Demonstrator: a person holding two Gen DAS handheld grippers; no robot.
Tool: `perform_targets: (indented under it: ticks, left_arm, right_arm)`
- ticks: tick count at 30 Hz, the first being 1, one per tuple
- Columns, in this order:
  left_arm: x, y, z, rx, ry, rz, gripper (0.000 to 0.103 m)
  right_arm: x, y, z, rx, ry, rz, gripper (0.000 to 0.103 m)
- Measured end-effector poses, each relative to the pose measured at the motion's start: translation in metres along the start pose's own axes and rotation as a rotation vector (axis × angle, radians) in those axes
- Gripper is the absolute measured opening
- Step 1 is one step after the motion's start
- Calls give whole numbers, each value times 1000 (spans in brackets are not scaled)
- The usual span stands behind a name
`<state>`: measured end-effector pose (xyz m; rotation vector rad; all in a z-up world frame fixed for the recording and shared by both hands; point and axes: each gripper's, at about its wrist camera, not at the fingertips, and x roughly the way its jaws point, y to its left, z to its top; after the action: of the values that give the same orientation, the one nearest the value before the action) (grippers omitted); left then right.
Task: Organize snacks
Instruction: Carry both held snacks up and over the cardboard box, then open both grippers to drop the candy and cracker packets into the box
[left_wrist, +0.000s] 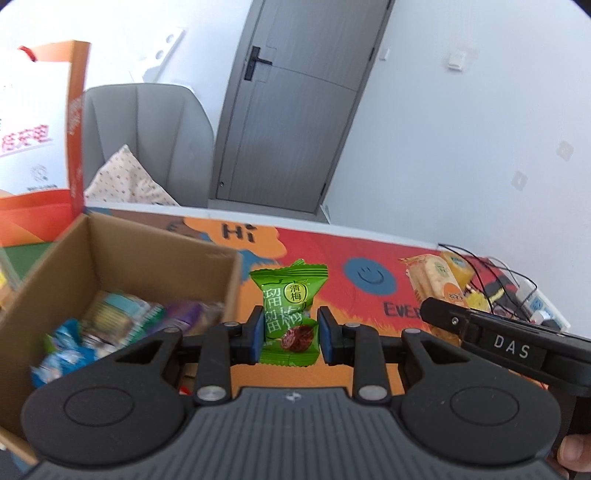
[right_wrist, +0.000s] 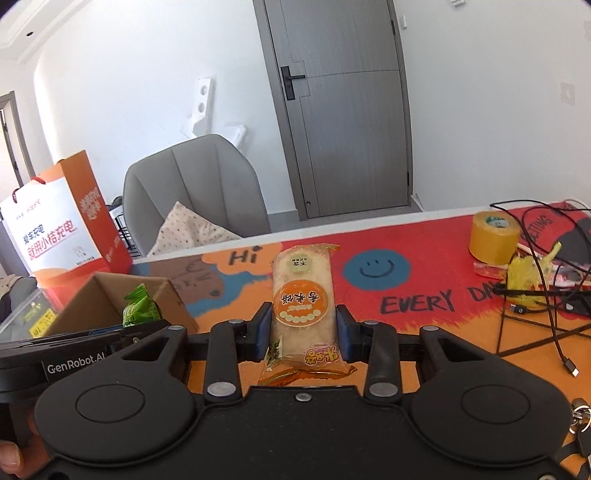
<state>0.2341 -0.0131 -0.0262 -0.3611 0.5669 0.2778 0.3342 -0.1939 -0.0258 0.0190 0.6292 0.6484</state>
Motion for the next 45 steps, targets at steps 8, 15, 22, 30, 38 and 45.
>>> perform_targets:
  ticks: [8,15,22,30,38,45]
  left_arm:
    - [-19,35,10,-29,-20,30,29]
    - [-26,73,16,-54,-24,64,29]
    - [-33,106,14,-71,-18,79,29]
    - [-28,137,11,-108,26,81,40]
    - [-58,151,12,-138,-33,50,46]
    - [-79,162,14,-154,-76,62,51]
  right_arm:
    - [-4,42,7,-40,-10,44,36]
    - [1,77,9,-73,-1,89,36]
    - [13,102,7,-92,16,103,36]
    - [28,127,-1,-95,49,144,36]
    - [36,151,-4,-120,69,174,36]
    - [43,170,-4,-123,78,197,36]
